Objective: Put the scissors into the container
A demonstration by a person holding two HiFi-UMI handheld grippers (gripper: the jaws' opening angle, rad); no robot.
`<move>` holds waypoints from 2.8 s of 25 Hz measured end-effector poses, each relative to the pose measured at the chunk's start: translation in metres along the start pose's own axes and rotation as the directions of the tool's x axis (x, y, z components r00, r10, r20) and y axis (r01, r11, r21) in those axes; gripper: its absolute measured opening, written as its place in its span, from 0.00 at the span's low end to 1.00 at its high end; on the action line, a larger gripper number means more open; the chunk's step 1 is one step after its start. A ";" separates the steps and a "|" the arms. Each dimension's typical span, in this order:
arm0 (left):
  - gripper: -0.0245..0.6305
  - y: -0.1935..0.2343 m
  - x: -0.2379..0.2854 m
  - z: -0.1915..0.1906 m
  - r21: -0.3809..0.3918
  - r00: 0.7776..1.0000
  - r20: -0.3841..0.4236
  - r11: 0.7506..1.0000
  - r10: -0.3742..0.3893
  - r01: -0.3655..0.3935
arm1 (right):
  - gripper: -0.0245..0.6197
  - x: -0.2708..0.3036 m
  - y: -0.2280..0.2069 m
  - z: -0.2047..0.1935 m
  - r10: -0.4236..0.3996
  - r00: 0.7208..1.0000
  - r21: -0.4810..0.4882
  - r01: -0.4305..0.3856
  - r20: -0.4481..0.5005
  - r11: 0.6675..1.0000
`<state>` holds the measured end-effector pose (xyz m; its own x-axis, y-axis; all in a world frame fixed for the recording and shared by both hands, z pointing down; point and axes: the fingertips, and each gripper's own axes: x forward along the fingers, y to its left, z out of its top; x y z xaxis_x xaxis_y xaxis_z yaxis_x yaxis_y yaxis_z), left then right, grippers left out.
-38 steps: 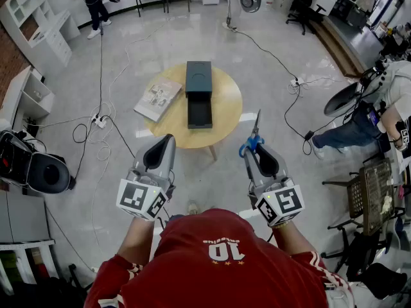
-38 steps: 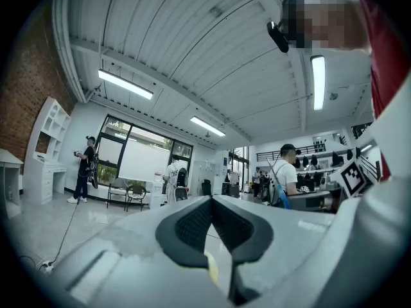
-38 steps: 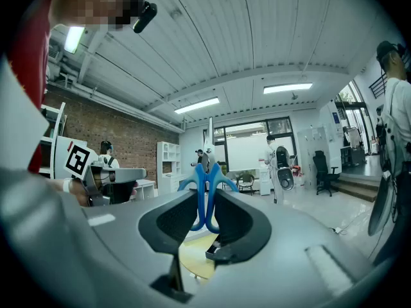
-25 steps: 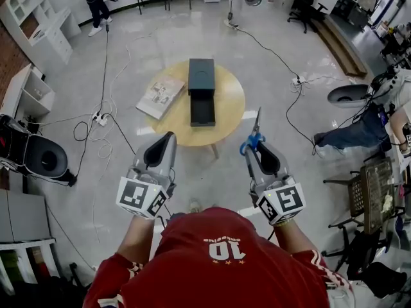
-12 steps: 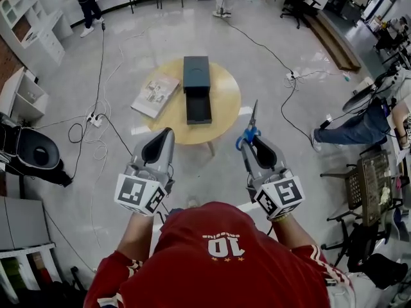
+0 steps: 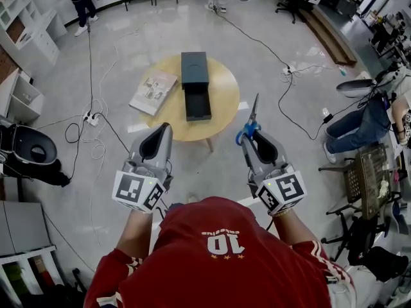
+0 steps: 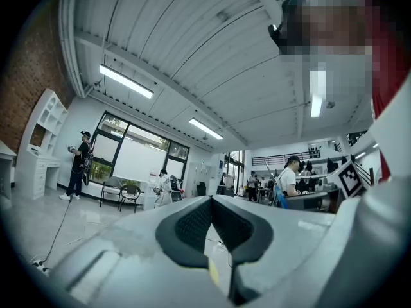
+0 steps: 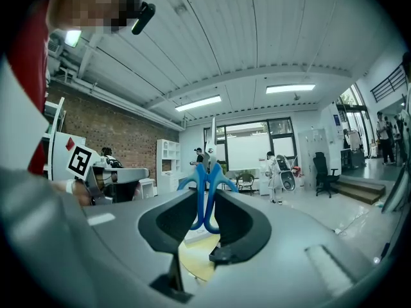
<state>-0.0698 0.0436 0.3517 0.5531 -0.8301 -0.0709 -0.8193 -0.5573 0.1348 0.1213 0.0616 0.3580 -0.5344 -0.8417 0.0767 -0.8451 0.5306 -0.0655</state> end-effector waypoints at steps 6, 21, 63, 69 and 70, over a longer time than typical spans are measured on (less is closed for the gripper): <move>0.04 0.007 -0.009 -0.005 -0.010 1.000 -0.004 1.000 -0.022 0.022 | 0.18 0.003 0.014 -0.008 0.035 0.999 0.016 -0.034 -0.029 0.999; 0.04 0.040 0.010 -0.022 -0.045 1.000 -0.026 0.999 -0.010 0.009 | 0.17 0.035 -0.006 -0.013 -0.071 0.997 -0.094 0.070 -0.007 0.993; 0.04 0.134 0.188 -0.027 0.008 0.994 -0.111 1.000 0.004 -0.003 | 0.18 0.230 -0.105 -0.065 0.148 0.953 0.031 -0.145 -0.264 0.989; 0.04 0.131 0.178 -0.045 0.029 0.993 -0.117 0.999 -0.016 0.019 | 0.18 0.236 -0.095 -0.100 0.135 0.930 0.060 -0.121 -0.342 0.991; 0.04 0.130 0.176 -0.047 0.025 0.993 -0.116 0.999 -0.019 0.022 | 0.18 0.238 -0.095 -0.106 0.134 0.925 0.070 -0.116 -0.355 0.991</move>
<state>-0.0717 -0.1746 0.4034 0.5825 -0.8118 0.0416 -0.8103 -0.5758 0.1088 0.0729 -0.1780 0.4884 -0.6125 -0.6723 0.4157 -0.7741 0.6165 -0.1435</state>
